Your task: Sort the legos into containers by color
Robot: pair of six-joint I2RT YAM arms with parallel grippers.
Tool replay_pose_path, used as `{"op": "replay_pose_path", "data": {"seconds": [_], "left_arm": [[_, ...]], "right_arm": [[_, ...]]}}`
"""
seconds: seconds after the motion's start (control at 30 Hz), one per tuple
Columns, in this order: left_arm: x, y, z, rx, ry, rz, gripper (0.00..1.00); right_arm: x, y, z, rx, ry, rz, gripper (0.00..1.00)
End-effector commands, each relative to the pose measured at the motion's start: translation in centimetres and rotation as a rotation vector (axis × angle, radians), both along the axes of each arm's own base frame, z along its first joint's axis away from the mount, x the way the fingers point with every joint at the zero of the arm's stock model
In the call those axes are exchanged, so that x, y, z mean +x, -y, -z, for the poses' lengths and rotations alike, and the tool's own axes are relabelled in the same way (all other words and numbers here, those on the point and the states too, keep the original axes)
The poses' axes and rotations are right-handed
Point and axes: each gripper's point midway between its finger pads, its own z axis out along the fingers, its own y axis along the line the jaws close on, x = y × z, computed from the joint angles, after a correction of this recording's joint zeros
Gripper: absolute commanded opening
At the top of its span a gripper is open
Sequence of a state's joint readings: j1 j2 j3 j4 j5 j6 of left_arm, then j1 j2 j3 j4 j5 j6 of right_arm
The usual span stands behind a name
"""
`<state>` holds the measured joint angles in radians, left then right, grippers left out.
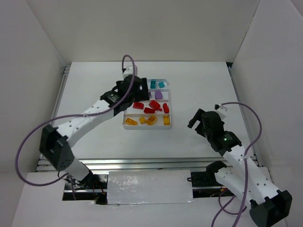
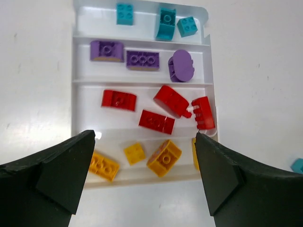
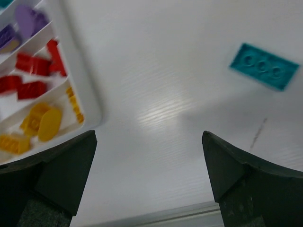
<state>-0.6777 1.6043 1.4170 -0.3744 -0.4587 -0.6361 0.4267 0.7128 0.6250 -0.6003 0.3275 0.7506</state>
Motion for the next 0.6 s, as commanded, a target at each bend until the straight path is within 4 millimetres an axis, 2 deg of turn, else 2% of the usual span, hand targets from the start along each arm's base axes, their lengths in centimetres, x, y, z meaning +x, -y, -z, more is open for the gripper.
{"op": "replay_pose_path", "data": {"seconds": [0.0,0.03,0.07,0.13,0.17,0.27,0.33,0.4,0.43,0.53,0.57], "left_arm": [[-4.0,-3.6,1.0,0.022,-0.084,-0.079,0.99],[-5.5,-4.5,0.5,0.009,-0.093,-0.077,0.99],[-6.8,-5.2,1.7,0.018,-0.129,-0.075,0.99],[-9.1,-6.6,1.5,0.003,-0.159,-0.081,0.99],[-10.4,-6.7,2.1,-0.002,-0.192,-0.052,1.0],[-13.5,-7.0,1.9,0.004,-0.228,0.062,1.0],[-15.3,-8.6,1.8,0.055,-0.243,0.079,1.0],[-15.9,-10.0,1.5,0.101,-0.225,0.078,1.0],[-16.5,-10.7,1.2,0.111,-0.208,0.086,1.0],[-16.6,-12.8,0.9,0.176,-0.149,0.063,0.99],[-16.8,-13.4,1.8,0.206,-0.156,0.055,1.0]], "right_arm": [[1.0,4.9,-0.6,-0.058,0.012,0.254,1.0],[1.3,5.1,-0.2,-0.03,-0.009,0.26,1.0],[1.5,6.7,0.5,-0.017,-0.034,0.328,1.0],[2.2,7.7,2.2,-0.002,-0.087,0.355,1.0],[2.4,8.9,3.2,0.005,-0.122,0.405,1.0],[3.0,11.0,4.1,-0.004,-0.158,0.494,1.0],[3.3,11.5,4.9,-0.013,-0.193,0.516,1.0],[3.9,11.8,5.2,-0.007,-0.212,0.526,1.0],[4.0,11.8,6.2,-0.018,-0.252,0.518,1.0],[4.9,12.1,7.1,-0.014,-0.291,0.533,1.0],[5.4,12.1,7.6,-0.018,-0.317,0.52,1.0]]}}
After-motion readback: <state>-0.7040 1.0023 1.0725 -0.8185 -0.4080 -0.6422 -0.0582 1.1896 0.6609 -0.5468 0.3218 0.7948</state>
